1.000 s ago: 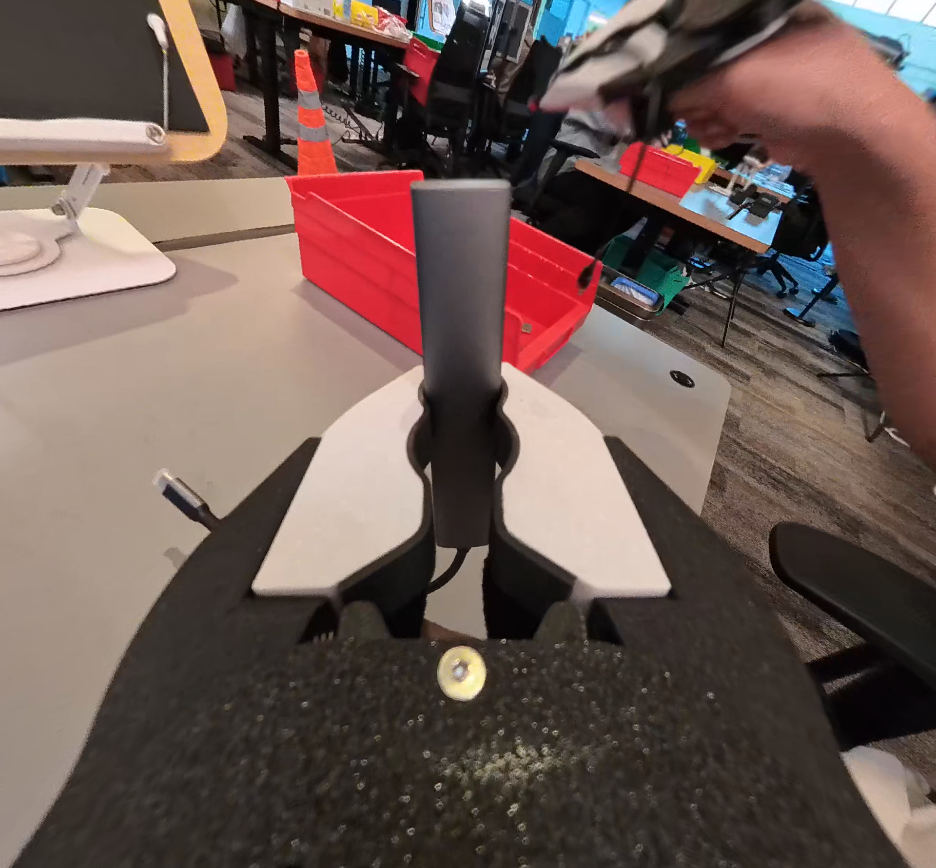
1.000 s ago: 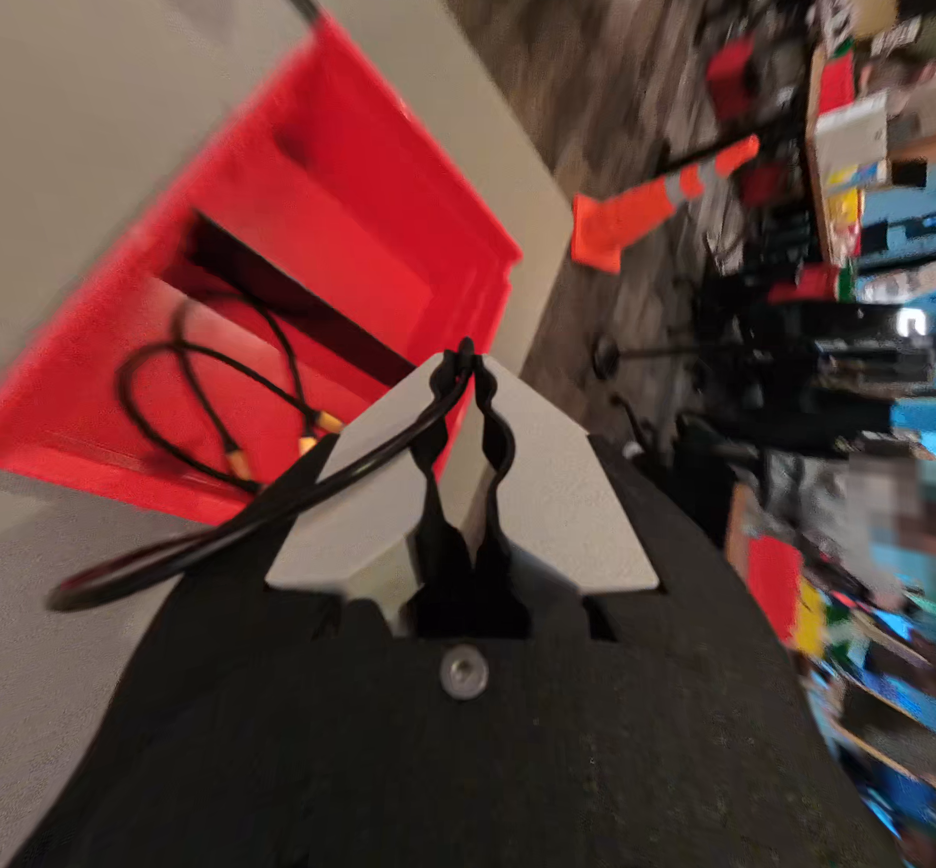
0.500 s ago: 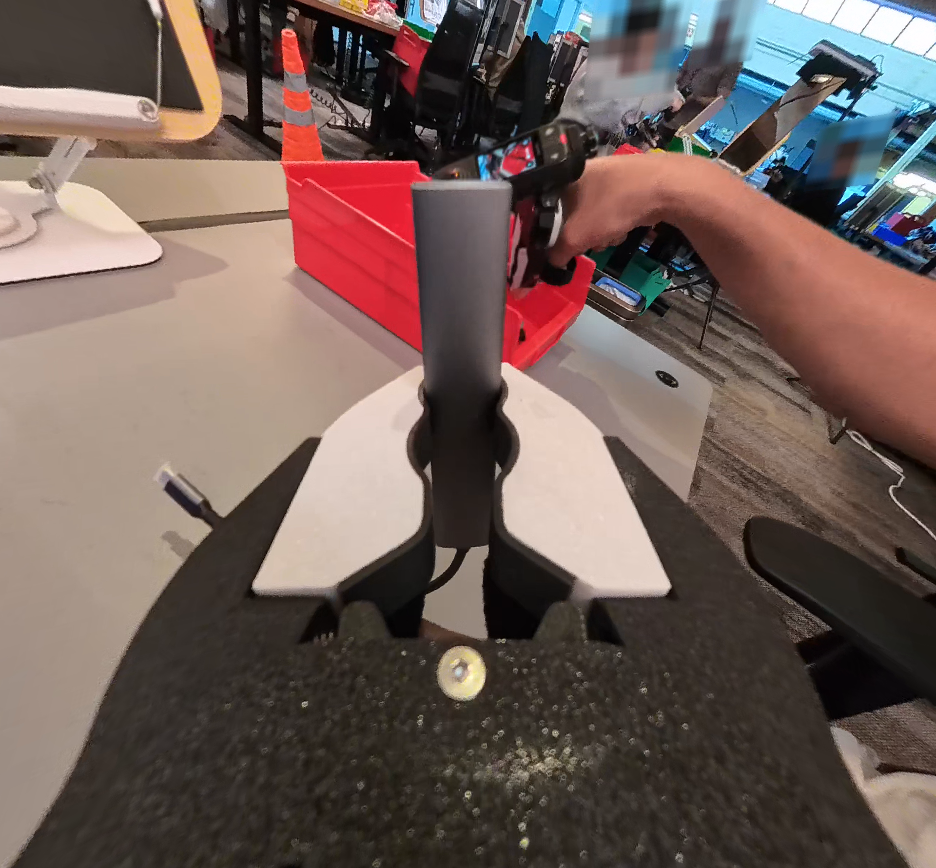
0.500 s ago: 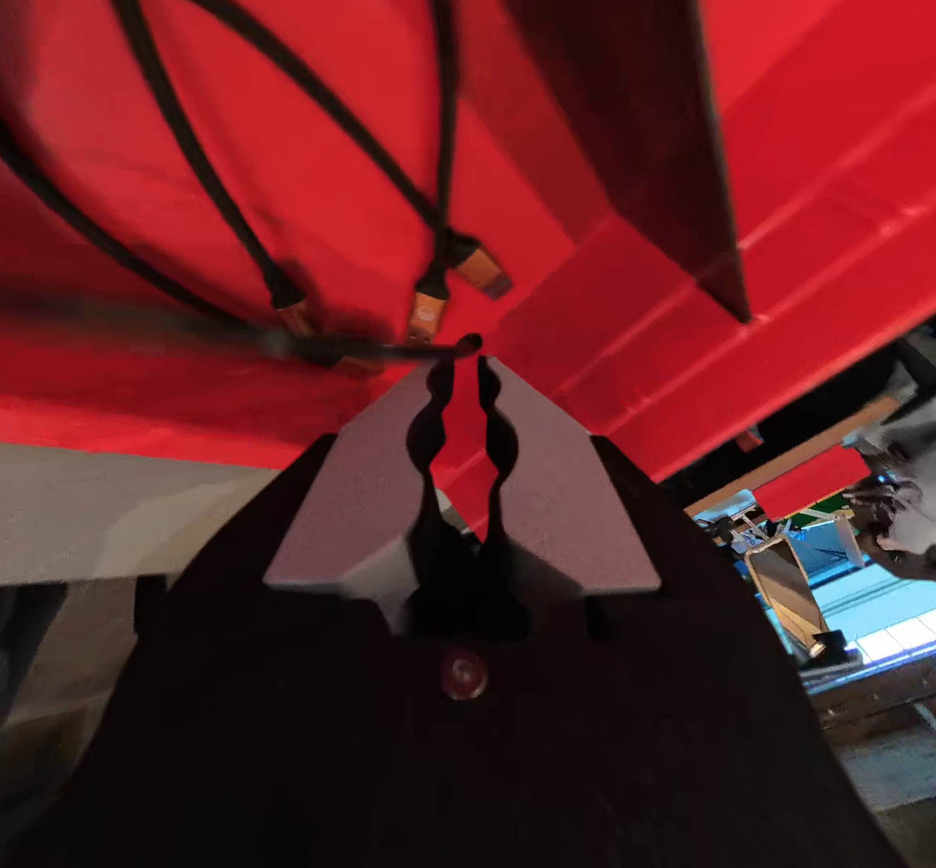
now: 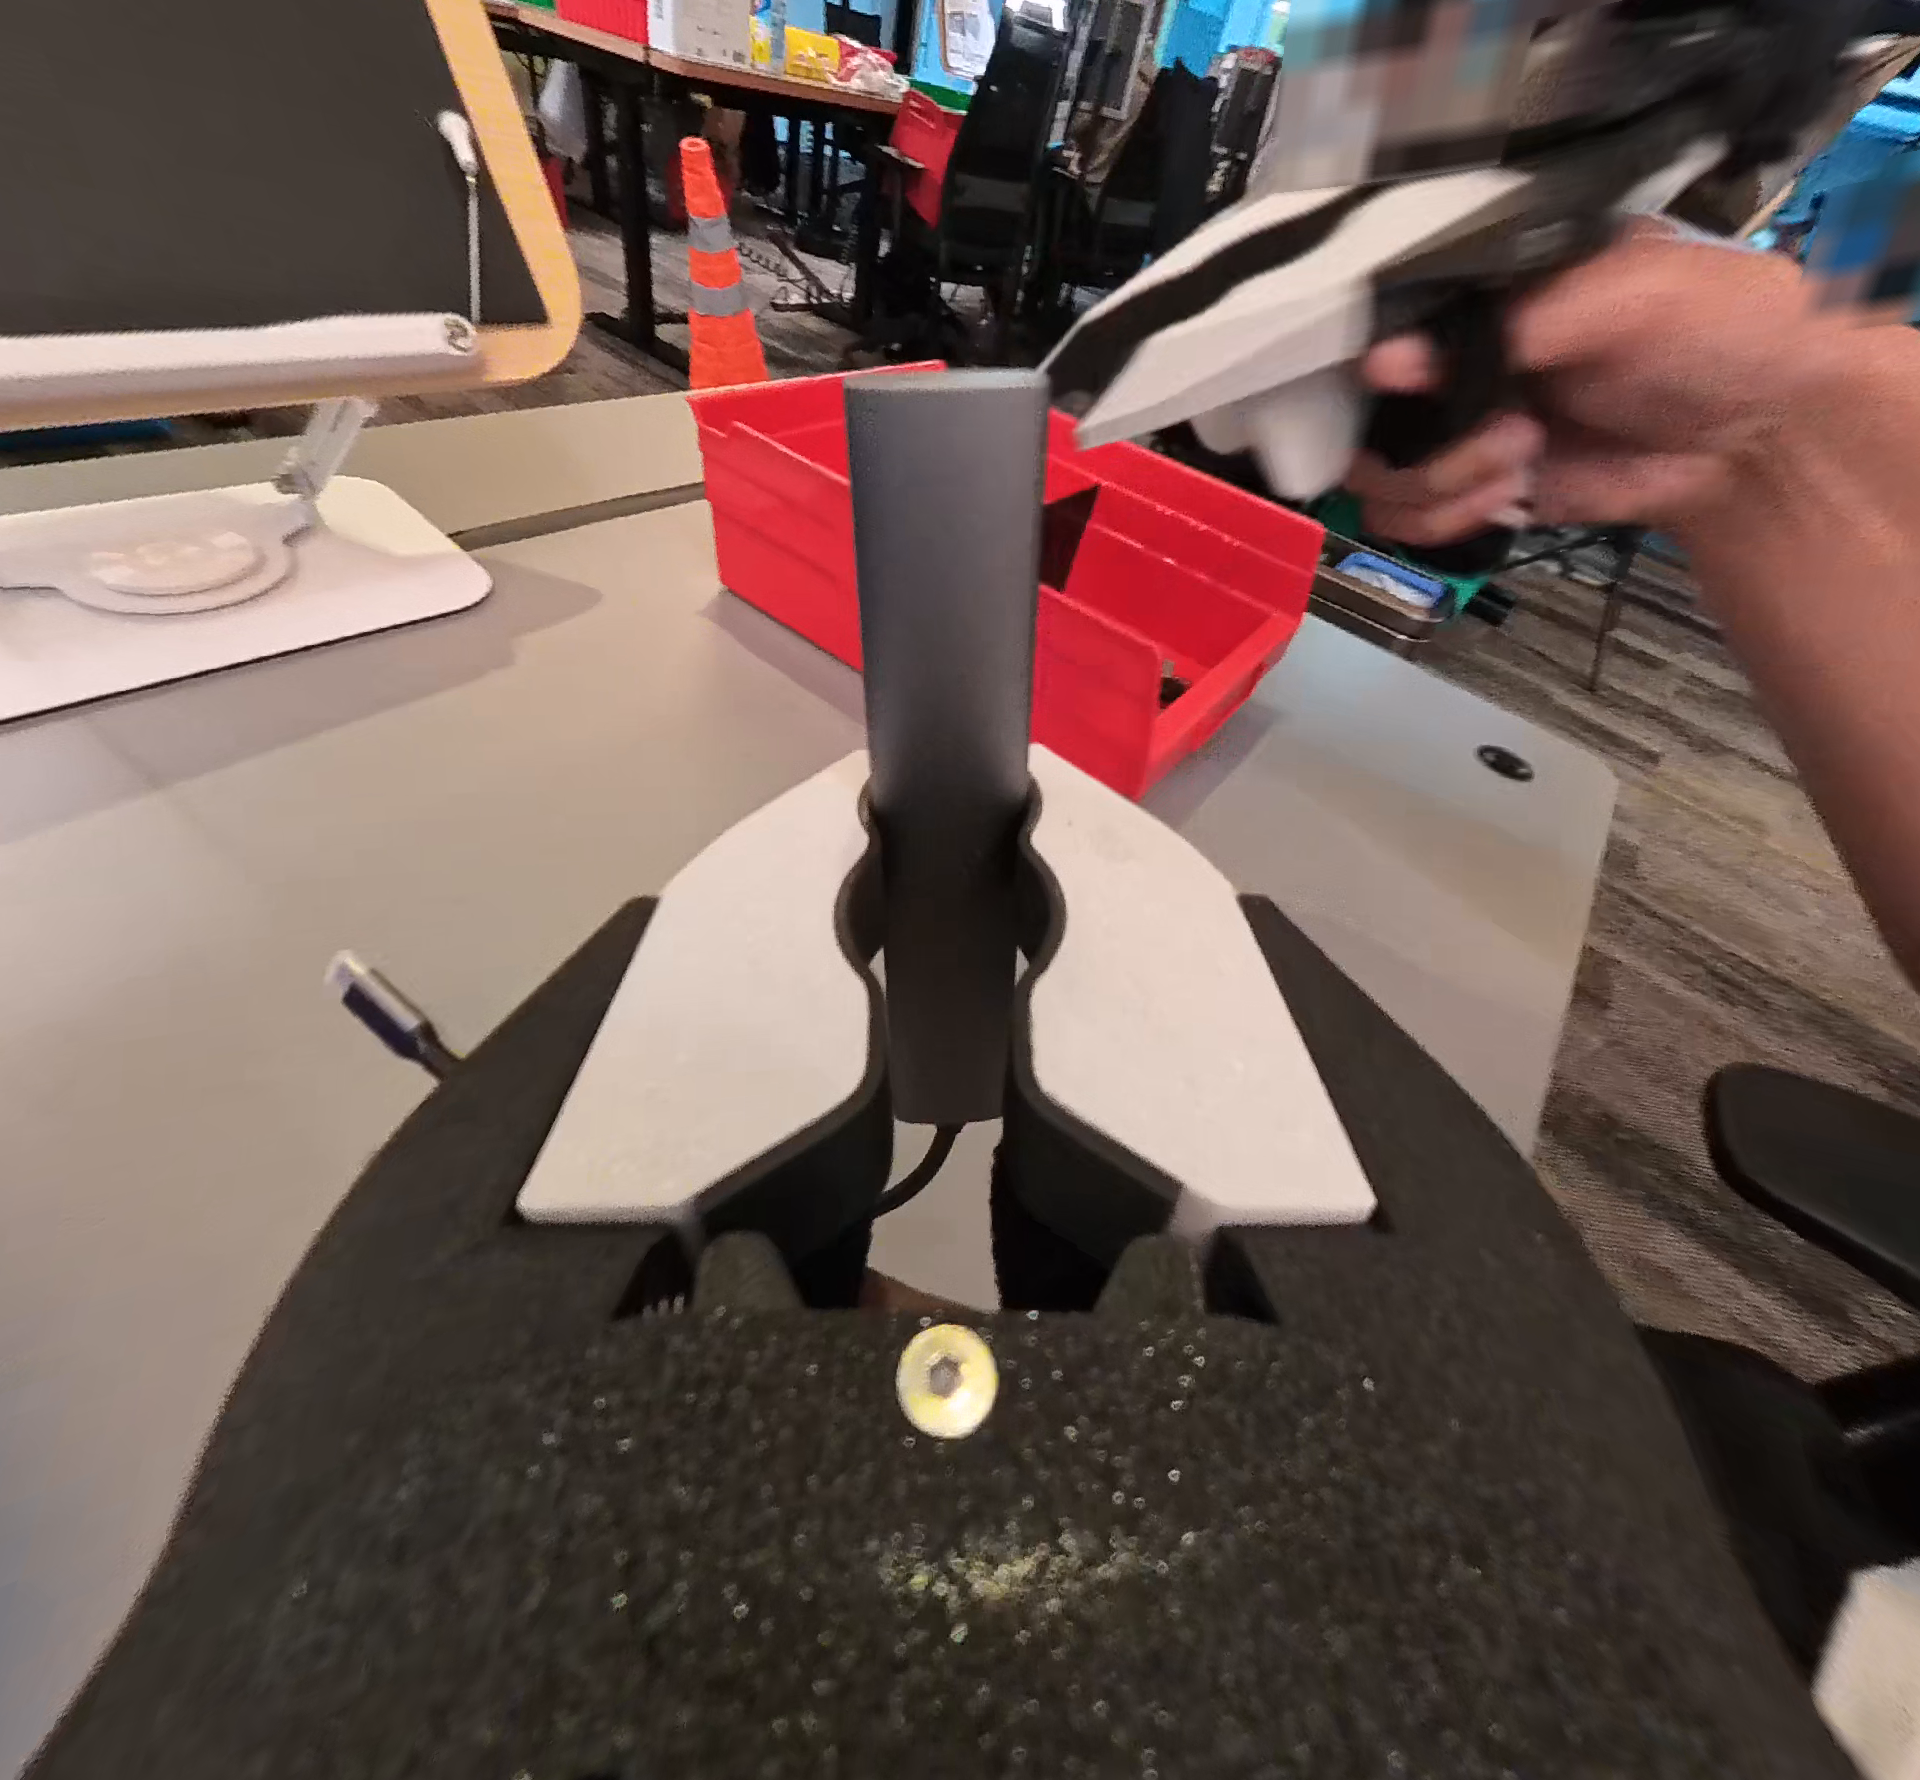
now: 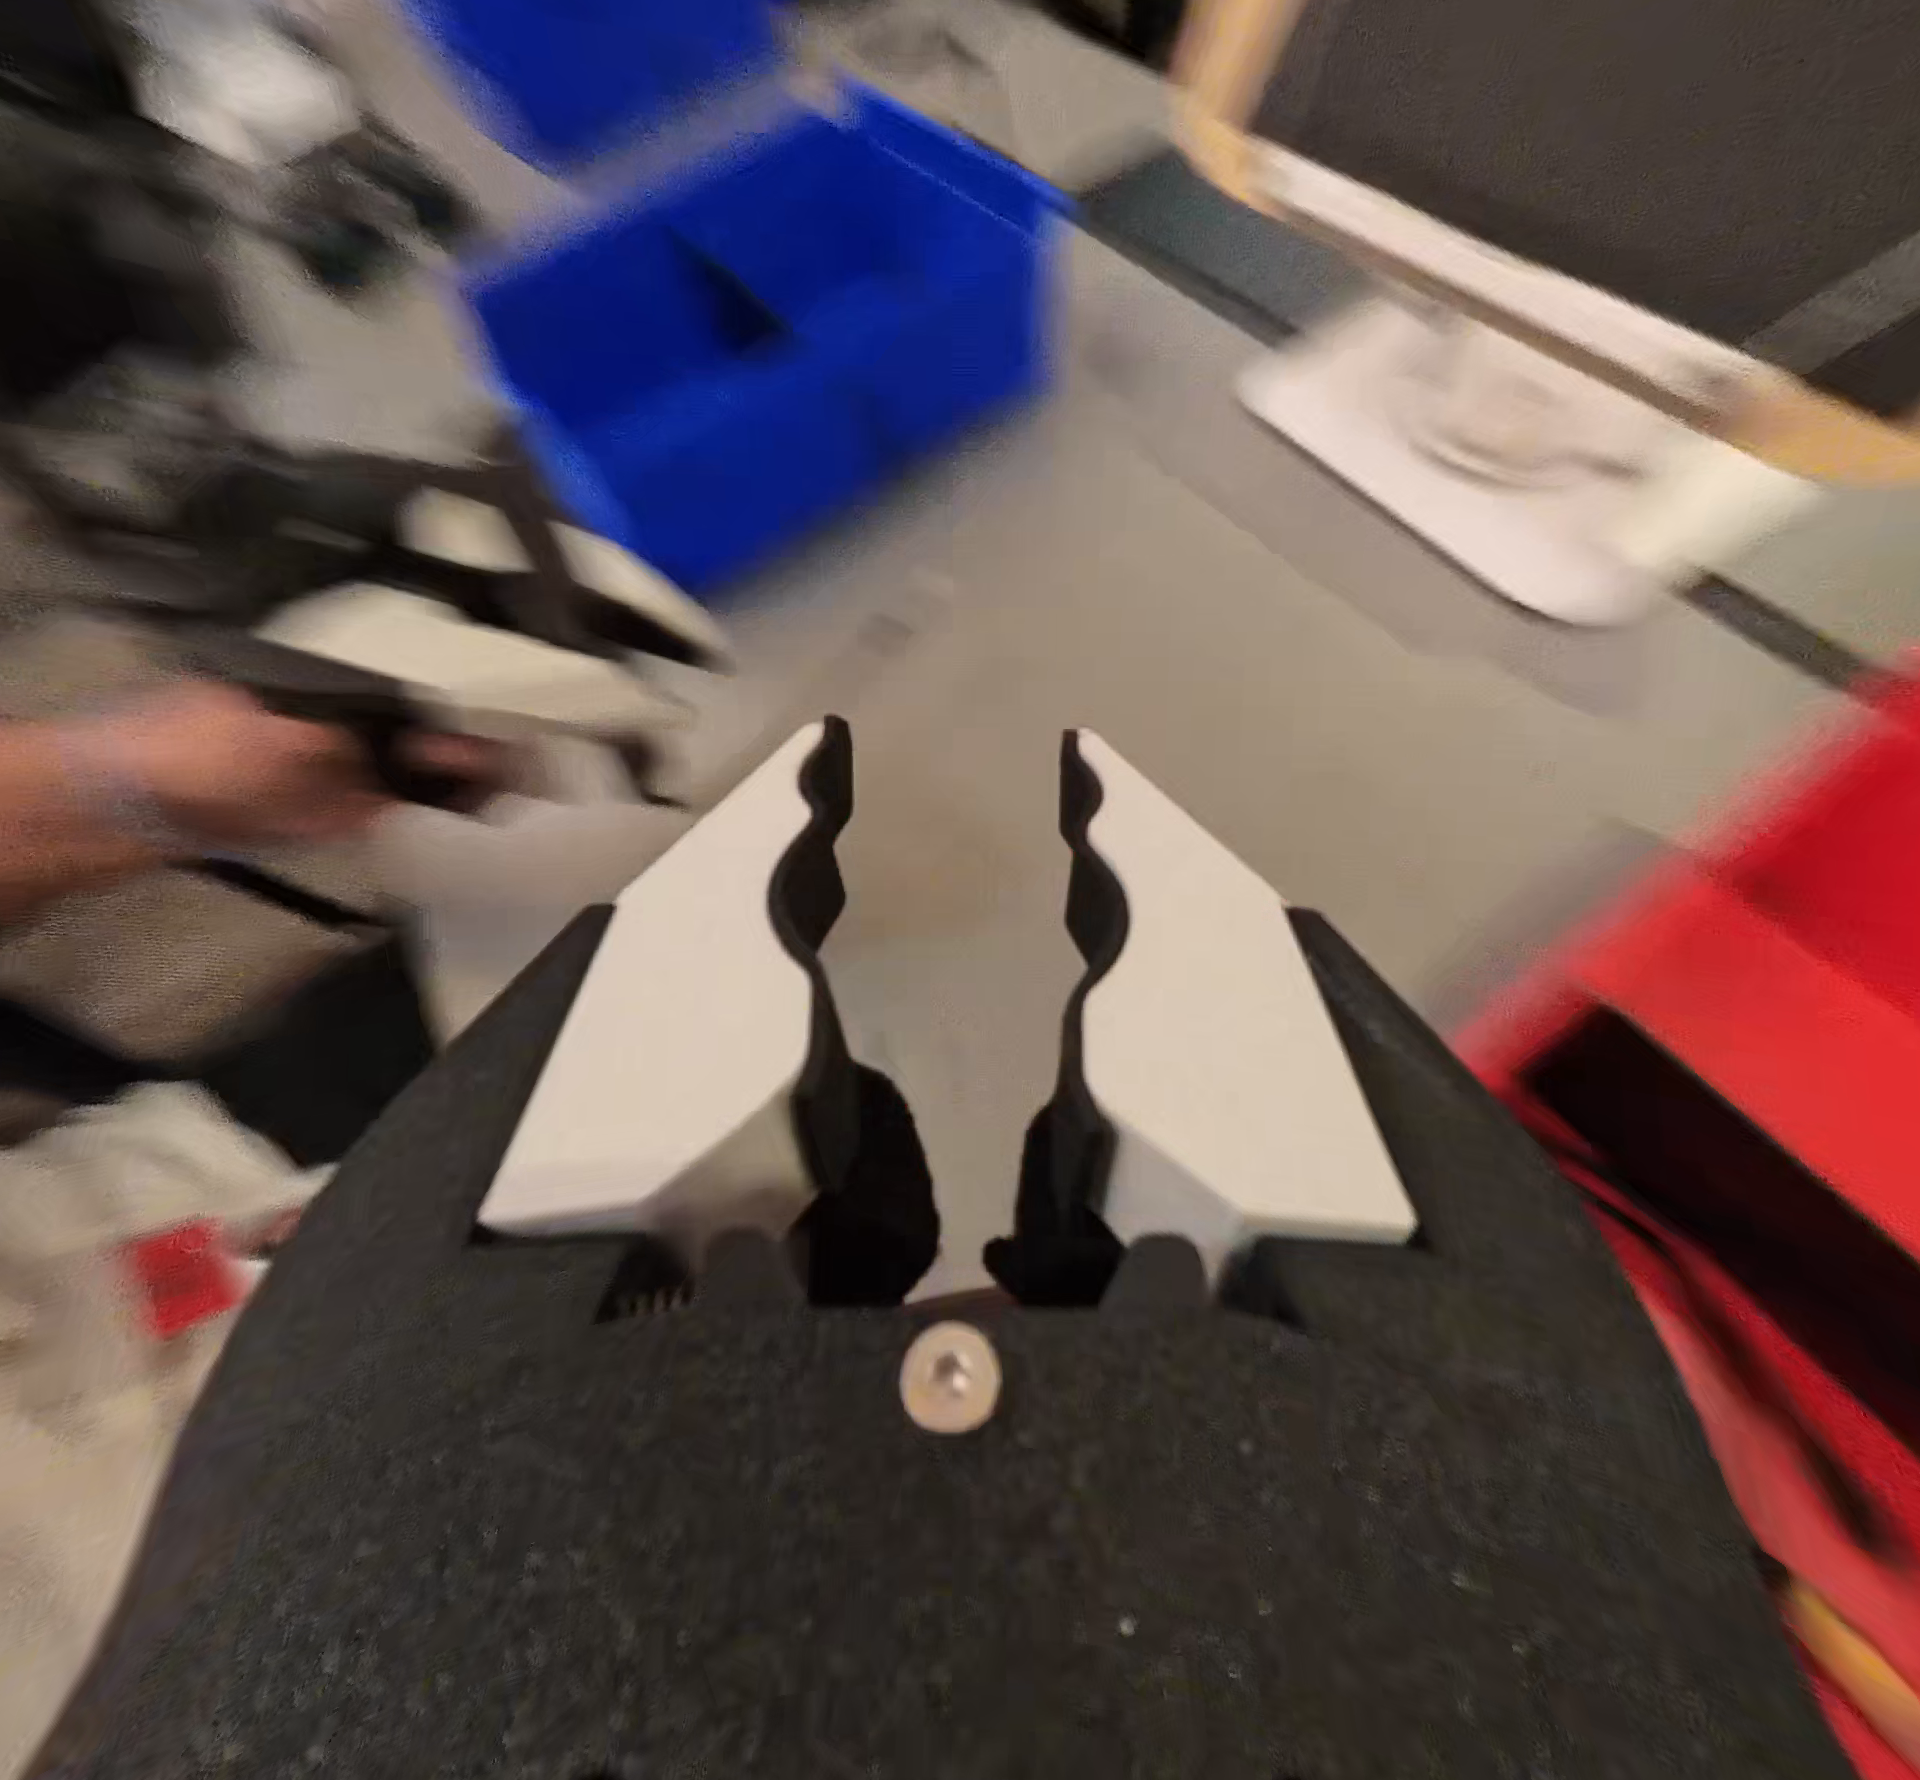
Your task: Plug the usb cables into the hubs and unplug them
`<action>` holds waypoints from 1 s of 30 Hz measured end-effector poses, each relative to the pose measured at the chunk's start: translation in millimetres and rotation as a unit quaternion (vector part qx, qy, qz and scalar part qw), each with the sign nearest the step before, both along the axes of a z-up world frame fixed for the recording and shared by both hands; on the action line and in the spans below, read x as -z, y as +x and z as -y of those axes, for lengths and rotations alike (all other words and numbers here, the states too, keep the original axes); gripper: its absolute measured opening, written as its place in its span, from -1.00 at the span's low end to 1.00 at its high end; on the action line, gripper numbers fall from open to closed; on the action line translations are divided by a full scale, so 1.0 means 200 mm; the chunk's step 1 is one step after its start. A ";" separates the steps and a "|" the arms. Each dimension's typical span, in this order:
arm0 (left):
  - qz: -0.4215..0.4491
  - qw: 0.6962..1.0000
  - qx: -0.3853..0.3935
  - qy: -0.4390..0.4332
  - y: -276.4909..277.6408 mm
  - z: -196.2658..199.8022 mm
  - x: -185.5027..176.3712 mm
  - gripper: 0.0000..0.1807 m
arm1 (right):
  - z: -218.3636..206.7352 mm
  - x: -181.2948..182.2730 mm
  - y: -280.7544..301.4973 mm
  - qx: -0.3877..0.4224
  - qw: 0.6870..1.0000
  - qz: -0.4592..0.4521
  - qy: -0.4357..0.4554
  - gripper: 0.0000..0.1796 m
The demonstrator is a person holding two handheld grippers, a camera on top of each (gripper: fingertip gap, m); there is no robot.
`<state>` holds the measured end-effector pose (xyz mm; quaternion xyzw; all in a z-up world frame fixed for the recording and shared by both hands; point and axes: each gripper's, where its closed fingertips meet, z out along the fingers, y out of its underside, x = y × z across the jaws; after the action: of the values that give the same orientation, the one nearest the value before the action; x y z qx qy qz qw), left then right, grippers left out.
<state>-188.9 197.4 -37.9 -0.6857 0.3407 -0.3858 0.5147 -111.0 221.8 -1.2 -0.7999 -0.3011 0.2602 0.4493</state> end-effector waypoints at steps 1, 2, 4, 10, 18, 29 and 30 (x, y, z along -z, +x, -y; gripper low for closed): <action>-0.008 1.000 -0.009 0.009 -0.01 -0.01 0.01 -0.79 | 0.08 -0.04 -0.14 -0.032 0.998 -0.051 0.004 -0.57; -0.019 1.000 -0.016 0.019 -0.01 -0.01 0.02 -0.79 | 0.13 -0.05 -0.24 -0.047 0.996 -0.073 0.007 -0.56; -0.035 0.999 -0.024 0.031 0.00 -0.02 0.04 -0.79 | 0.18 -0.01 -0.38 -0.049 0.997 -0.059 0.025 -0.49; -0.069 0.997 -0.028 0.030 0.03 0.01 0.11 -0.79 | 0.12 0.09 -0.55 0.002 0.996 -0.013 0.085 -0.79; -0.030 0.999 -0.027 0.030 -0.07 0.13 0.02 -0.46 | 0.01 -0.28 -0.14 0.064 0.984 0.001 0.164 -0.91; -0.086 0.995 0.033 -0.047 -0.31 0.54 0.44 -0.61 | -0.36 -0.62 0.73 0.104 0.982 0.098 0.121 -0.91; -0.092 0.994 0.031 -0.044 -0.32 0.53 0.45 -0.61 | -0.41 -0.55 0.78 0.096 0.985 0.106 0.092 -0.91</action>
<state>-252.6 91.2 -128.3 -0.7291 0.3905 -0.3516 0.4386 45.8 304.5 108.8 -0.8032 -0.2918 0.1006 0.5095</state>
